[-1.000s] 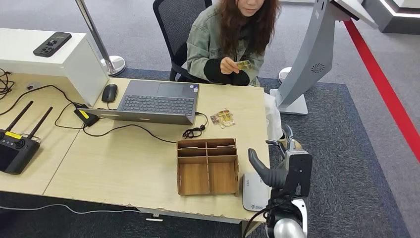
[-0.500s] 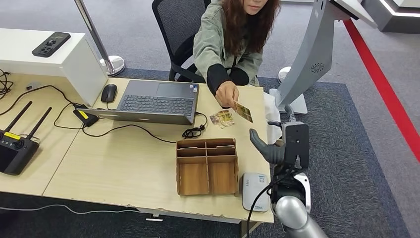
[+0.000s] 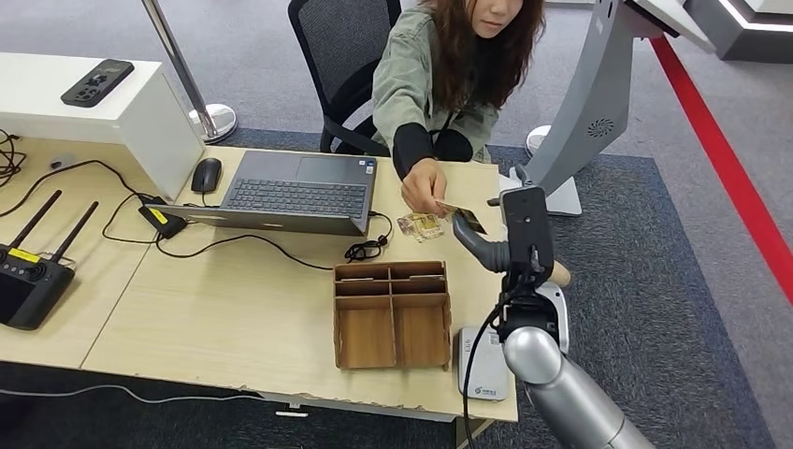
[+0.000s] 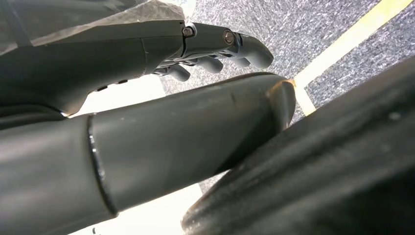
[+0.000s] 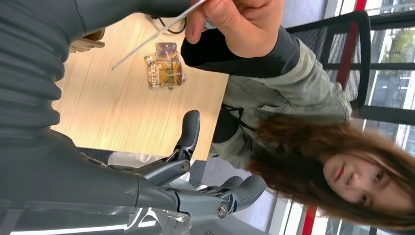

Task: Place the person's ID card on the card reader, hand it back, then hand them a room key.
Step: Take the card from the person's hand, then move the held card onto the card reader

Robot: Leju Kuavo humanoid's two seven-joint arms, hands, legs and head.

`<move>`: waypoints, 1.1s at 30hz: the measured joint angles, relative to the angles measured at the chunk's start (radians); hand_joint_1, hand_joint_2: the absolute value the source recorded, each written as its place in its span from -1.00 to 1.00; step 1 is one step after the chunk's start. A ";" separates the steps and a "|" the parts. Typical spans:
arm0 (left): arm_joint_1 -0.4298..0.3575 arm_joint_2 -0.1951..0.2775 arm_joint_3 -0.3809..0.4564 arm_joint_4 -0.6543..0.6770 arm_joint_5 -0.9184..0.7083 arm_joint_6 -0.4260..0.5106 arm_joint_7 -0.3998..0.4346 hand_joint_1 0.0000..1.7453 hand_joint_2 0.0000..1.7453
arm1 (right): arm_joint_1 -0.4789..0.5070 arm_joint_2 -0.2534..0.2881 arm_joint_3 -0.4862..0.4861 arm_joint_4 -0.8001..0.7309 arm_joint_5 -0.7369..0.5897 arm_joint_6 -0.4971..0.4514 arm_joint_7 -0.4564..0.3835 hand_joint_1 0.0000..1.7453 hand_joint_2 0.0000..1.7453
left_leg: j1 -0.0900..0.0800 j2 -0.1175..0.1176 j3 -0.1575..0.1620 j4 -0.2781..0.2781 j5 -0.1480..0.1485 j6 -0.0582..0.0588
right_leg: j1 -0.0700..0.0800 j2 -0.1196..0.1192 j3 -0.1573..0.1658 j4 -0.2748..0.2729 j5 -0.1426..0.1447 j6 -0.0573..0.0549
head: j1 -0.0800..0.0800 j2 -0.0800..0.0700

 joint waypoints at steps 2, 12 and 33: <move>0.000 0.000 0.000 0.000 0.000 0.000 -0.001 -1.00 -1.00 | -0.006 0.000 0.010 0.013 -0.004 0.000 0.000 -1.00 1.00 | 0.000 0.000 0.000 0.000 0.000 0.000 | 0.000 0.000 0.000 0.000 0.000 0.000 | 0.000 0.000; 0.000 0.002 0.000 0.000 0.000 -0.011 -0.007 -1.00 -1.00 | -0.026 -0.002 0.052 0.063 -0.011 0.000 0.006 1.00 1.00 | 0.000 0.000 0.000 0.000 0.000 0.000 | 0.000 0.000 0.000 0.000 0.000 0.000 | 0.000 0.000; 0.001 0.003 0.000 0.000 -0.001 -0.011 -0.012 -1.00 -1.00 | -0.029 -0.004 0.085 0.098 -0.010 0.000 -0.002 1.00 1.00 | 0.000 0.000 0.000 0.000 0.000 0.000 | 0.000 0.000 0.000 0.000 0.000 0.000 | 0.000 0.000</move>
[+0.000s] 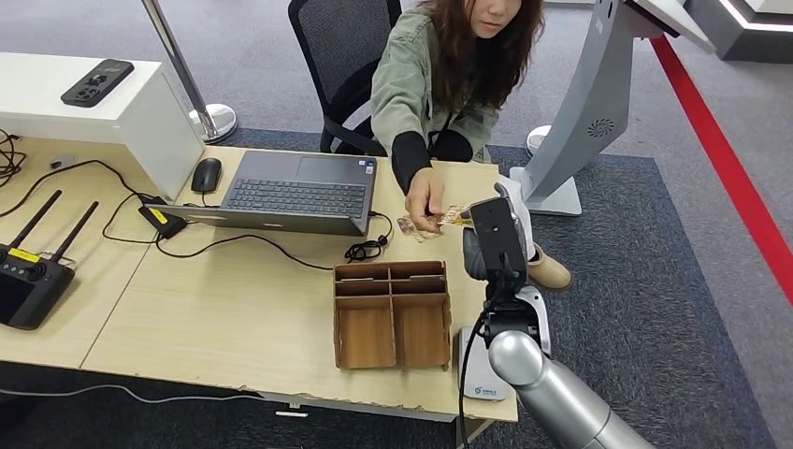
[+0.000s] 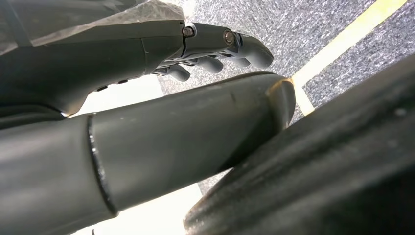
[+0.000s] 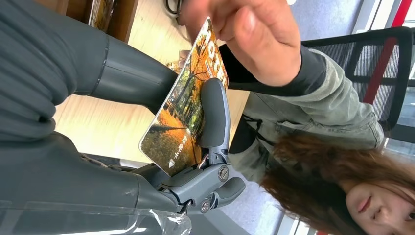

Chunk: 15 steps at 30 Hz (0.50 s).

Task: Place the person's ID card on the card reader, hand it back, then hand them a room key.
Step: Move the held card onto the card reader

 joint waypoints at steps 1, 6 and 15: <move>0.000 0.000 0.000 0.000 -0.001 0.000 0.000 -1.00 -1.00 | 0.000 0.000 0.000 0.001 0.000 0.000 -0.002 1.00 1.00 | 0.000 0.000 0.000 0.000 0.000 0.000 | 0.000 0.000 0.000 0.000 0.000 0.000 | 0.000 0.000; 0.000 0.000 0.000 0.000 -0.002 0.000 0.000 -1.00 -1.00 | 0.008 -0.004 -0.004 0.001 0.006 0.000 -0.019 1.00 1.00 | 0.000 0.000 0.000 0.000 0.000 0.000 | 0.000 0.000 0.000 0.000 0.000 0.000 | 0.000 0.000; 0.003 -0.002 0.002 0.000 0.015 0.003 0.000 -1.00 -1.00 | 0.104 -0.040 -0.062 -0.082 0.070 -0.001 -0.022 1.00 1.00 | 0.000 0.000 0.001 0.000 0.000 0.000 | 0.000 0.000 0.000 0.000 0.000 0.000 | 0.000 0.000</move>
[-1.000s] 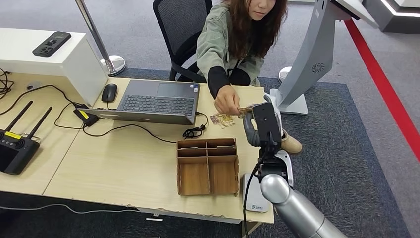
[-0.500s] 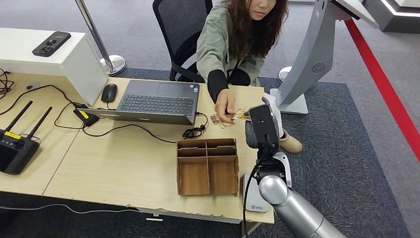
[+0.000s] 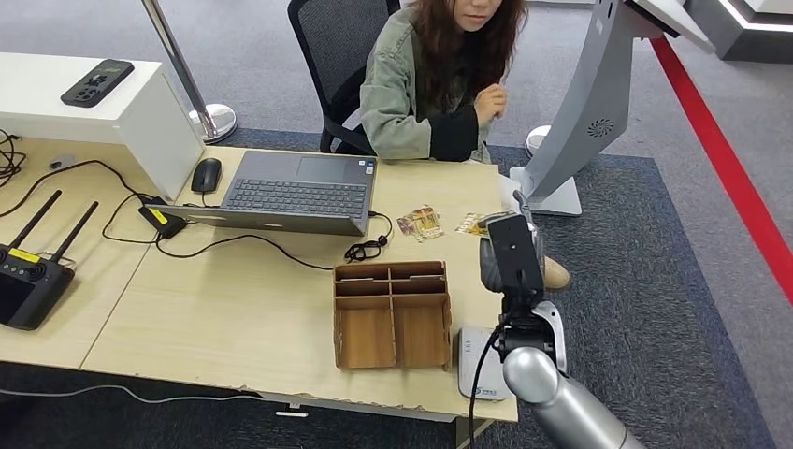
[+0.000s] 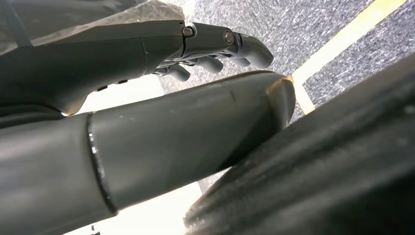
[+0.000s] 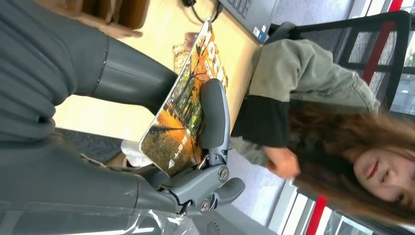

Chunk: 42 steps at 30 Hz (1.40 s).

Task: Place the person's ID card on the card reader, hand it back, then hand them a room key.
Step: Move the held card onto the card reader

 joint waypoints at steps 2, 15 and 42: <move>0.001 -0.001 0.000 0.000 0.006 0.002 -0.001 -1.00 -1.00 | 0.042 -0.012 -0.025 -0.027 0.033 0.000 0.006 1.00 1.00 | 0.000 0.000 0.000 0.000 0.000 0.000 | 0.000 0.000 0.000 0.000 0.000 0.000 | 0.000 0.000; 0.006 -0.007 0.005 0.000 0.037 0.024 -0.009 -1.00 -1.00 | 0.260 -0.069 -0.144 -0.069 0.204 0.000 0.093 1.00 1.00 | 0.000 0.000 0.000 0.000 -0.001 0.000 | 0.000 0.000 0.000 0.000 0.000 0.000 | 0.000 0.000; 0.010 -0.013 0.013 0.000 0.068 0.037 -0.021 -1.00 -1.00 | 0.314 0.014 -0.122 0.112 0.163 0.000 0.032 1.00 1.00 | 0.000 0.000 0.000 0.000 -0.001 0.000 | 0.000 0.000 0.000 0.000 0.000 0.000 | 0.000 0.000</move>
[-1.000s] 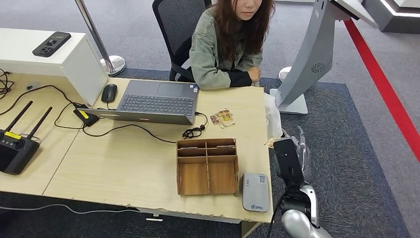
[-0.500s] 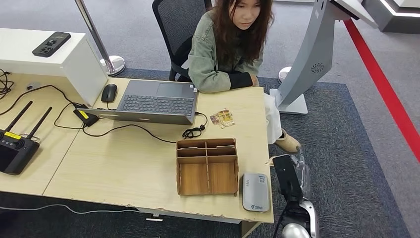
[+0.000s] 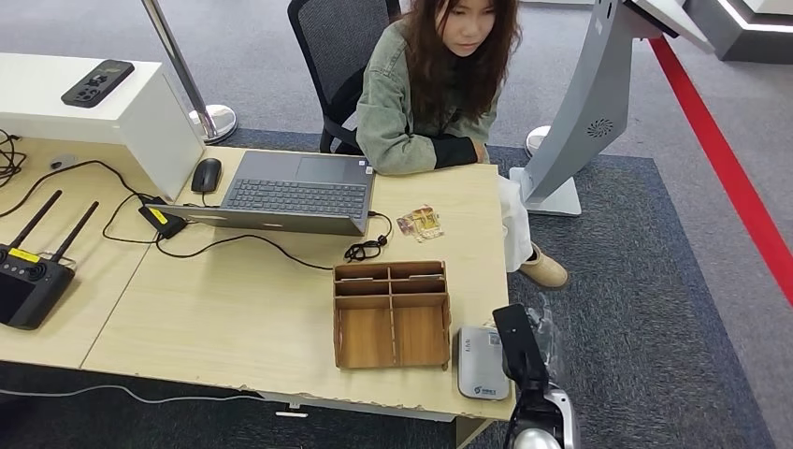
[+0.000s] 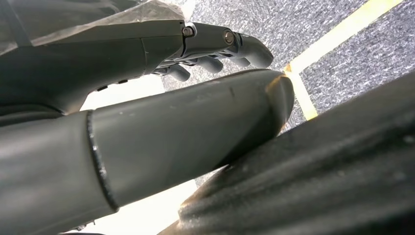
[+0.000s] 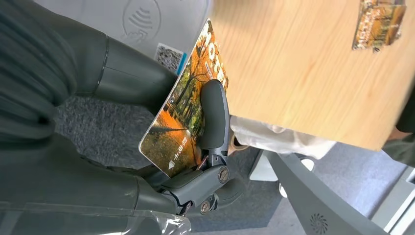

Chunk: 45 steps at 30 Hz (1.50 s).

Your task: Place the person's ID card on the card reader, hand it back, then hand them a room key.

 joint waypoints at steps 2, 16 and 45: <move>0.000 -0.001 0.000 0.000 0.002 0.002 0.000 -1.00 -1.00 | 0.000 0.008 0.005 0.017 -0.007 0.000 -0.006 1.00 1.00 | 0.000 0.000 0.000 0.000 0.000 0.000 | 0.000 0.000 0.000 0.000 0.000 0.000 | 0.000 0.000; 0.001 -0.002 0.001 0.000 0.008 0.009 -0.002 -1.00 -1.00 | 0.002 0.052 0.010 0.108 -0.035 0.000 -0.040 1.00 1.00 | 0.000 0.000 0.000 0.000 0.000 0.000 | 0.000 0.000 0.000 0.000 0.000 0.000 | 0.000 0.000; -0.005 0.004 -0.004 0.011 -0.051 -0.048 -0.017 -1.00 -1.00 | -0.362 -0.057 0.042 -0.124 0.128 0.012 0.205 1.00 1.00 | 0.000 0.000 0.001 0.000 0.001 0.000 | 0.000 0.000 0.001 0.000 0.001 0.000 | 0.000 0.000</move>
